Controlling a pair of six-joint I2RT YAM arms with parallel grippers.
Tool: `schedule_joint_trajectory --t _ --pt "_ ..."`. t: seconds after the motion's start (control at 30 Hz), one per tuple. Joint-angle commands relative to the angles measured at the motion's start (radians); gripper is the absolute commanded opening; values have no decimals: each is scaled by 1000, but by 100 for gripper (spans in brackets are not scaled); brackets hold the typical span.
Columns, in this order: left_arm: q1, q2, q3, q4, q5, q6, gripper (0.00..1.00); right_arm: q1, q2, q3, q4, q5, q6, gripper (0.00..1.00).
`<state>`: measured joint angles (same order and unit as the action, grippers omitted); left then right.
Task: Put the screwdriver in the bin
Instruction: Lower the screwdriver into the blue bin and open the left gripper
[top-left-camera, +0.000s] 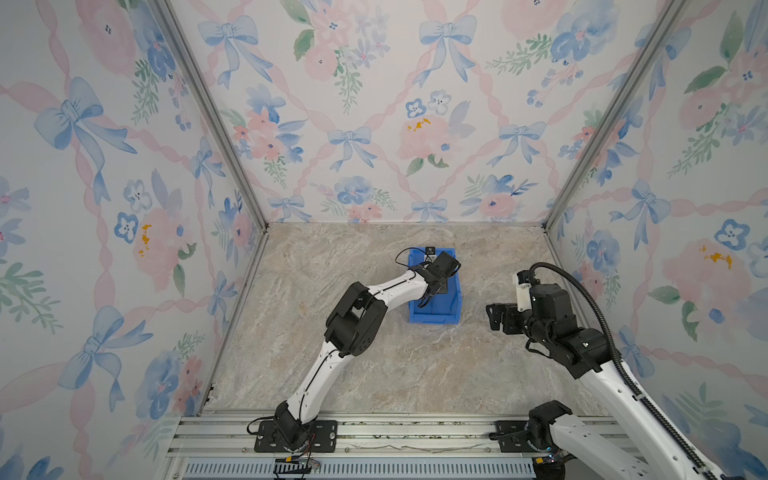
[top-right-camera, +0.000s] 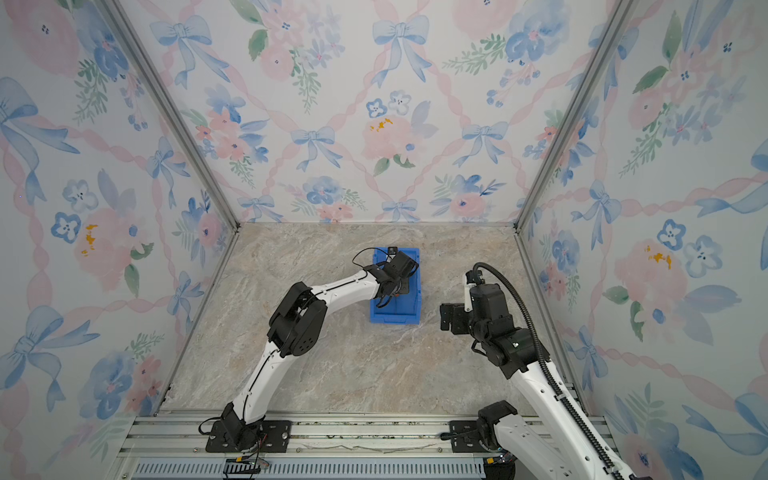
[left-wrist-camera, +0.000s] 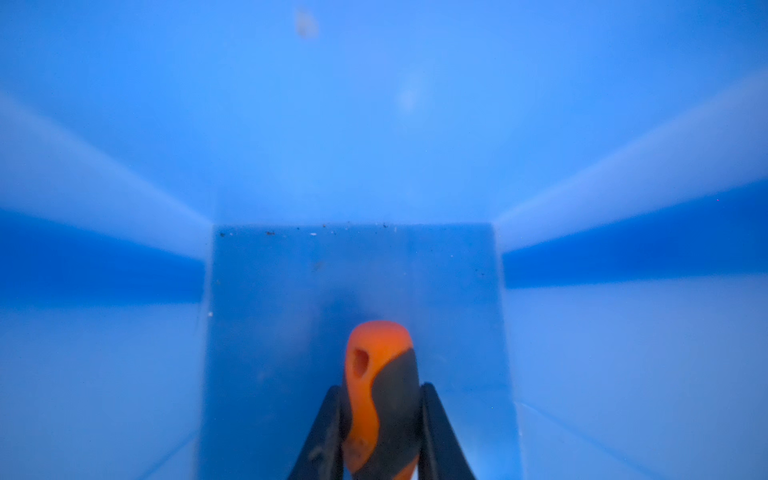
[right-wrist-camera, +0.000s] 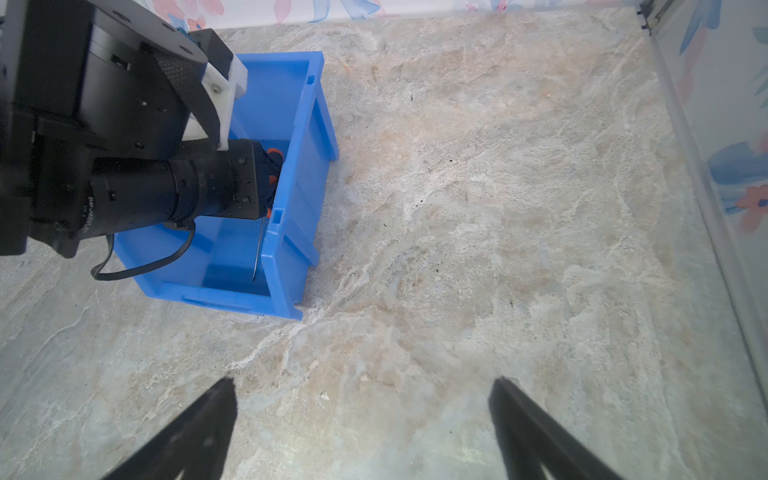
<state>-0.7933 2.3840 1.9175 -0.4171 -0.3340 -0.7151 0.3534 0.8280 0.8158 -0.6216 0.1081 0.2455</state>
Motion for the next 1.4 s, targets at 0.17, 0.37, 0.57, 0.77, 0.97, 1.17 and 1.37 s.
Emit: schedule_joint_trajectory --t 0.17,0.37,0.57,0.77,0.97,1.17,1.37 --pt "-8 0 23 -7 -28 -7 30 -8 -16 -4 -11 7 -9 97" --pt "-9 -21 23 -8 -33 -4 37 -8 -23 -7 -11 6 -8 97" --pt "-16 -61 21 -8 -50 -1 37 -11 -36 -8 -16 10 -12 97" --pt "-33 -140 -15 -8 -57 15 46 -13 -50 -3 -17 20 -8 97" --pt "-78 -281 -107 -7 -85 55 62 -41 -97 -7 -8 48 4 97" --pt "-99 -476 -284 -5 -159 71 79 -81 -157 -56 16 53 62 97" --pt "-86 -624 -496 -2 -218 84 97 -121 -140 -100 36 48 150 97"
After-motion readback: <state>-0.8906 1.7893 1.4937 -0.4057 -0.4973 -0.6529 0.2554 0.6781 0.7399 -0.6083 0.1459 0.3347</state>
